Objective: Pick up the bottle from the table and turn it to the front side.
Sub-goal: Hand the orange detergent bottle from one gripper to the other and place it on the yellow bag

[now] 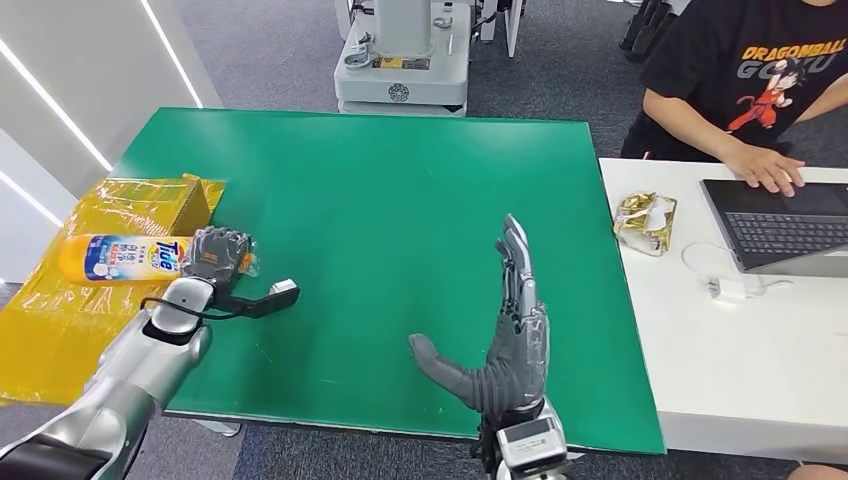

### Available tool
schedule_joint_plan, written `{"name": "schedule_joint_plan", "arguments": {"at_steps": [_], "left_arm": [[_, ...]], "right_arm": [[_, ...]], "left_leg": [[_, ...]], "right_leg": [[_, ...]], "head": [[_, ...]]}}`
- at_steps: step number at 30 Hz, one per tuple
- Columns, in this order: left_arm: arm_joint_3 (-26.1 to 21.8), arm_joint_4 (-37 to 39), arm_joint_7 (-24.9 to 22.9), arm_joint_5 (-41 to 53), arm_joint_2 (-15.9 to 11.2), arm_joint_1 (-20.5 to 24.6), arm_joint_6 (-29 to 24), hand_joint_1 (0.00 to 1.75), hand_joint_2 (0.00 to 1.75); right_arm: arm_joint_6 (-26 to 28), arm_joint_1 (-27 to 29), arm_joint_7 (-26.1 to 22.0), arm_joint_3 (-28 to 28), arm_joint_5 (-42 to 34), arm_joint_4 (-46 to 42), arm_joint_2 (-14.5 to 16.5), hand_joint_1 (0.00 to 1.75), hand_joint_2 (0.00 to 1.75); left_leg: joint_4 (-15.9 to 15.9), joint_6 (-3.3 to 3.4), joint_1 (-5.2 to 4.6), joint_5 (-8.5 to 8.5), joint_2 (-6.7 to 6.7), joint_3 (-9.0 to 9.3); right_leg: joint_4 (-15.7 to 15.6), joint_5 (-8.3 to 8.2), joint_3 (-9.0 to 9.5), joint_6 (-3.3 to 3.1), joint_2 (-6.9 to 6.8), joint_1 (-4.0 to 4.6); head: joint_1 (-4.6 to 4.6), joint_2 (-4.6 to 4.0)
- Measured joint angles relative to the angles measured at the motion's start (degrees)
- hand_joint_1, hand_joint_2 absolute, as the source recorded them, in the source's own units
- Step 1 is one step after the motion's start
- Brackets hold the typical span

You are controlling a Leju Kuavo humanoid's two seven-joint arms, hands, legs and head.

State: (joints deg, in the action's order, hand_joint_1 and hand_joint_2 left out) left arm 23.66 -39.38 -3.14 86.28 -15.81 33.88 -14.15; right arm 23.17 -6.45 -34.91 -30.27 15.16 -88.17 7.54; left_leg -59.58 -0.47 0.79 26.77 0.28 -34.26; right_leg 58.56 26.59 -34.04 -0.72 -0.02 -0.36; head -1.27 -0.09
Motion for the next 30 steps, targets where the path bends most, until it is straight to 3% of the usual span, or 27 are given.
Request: {"name": "schedule_joint_plan", "arguments": {"at_steps": [7,23,27,30], "left_arm": [[3.42,9.7,-0.18,0.03,3.34,3.38,4.6,1.75,1.75],[3.84,14.86,5.56,-0.53,3.69,6.2,4.66,1.71,1.75],[3.84,14.94,5.42,-1.43,3.85,6.3,4.66,0.0,1.75],[3.84,14.95,5.33,-1.67,3.87,6.3,4.6,0.0,1.75]], "right_arm": [[0.02,0.68,0.54,0.88,0.8,-0.9,0.09,0.0,1.75],[0.12,0.91,1.08,1.19,0.62,-0.98,0.13,0.0,1.75],[0.16,1.05,1.36,1.34,0.68,-1.15,0.17,0.0,1.75],[0.15,1.08,1.38,1.37,0.71,-1.2,0.18,0.0,1.75]], "left_leg": [[0.01,0.0,0.0,0.0,-0.02,0.0],[0.03,-0.11,0.0,-0.08,-0.07,0.17],[0.03,-0.12,0.0,-0.09,-0.07,0.18],[0.03,-0.12,0.0,-0.09,-0.07,0.18]], "right_leg": [[0.01,0.0,0.03,0.0,-0.02,0.0],[0.12,-0.02,0.15,-0.04,-0.04,0.0],[0.11,-0.02,0.17,-0.04,-0.04,0.0],[0.11,-0.02,0.17,-0.04,-0.04,0.0]], "head": [[0.01,0.0],[0.0,0.0],[0.0,0.0],[0.0,0.0]]}}
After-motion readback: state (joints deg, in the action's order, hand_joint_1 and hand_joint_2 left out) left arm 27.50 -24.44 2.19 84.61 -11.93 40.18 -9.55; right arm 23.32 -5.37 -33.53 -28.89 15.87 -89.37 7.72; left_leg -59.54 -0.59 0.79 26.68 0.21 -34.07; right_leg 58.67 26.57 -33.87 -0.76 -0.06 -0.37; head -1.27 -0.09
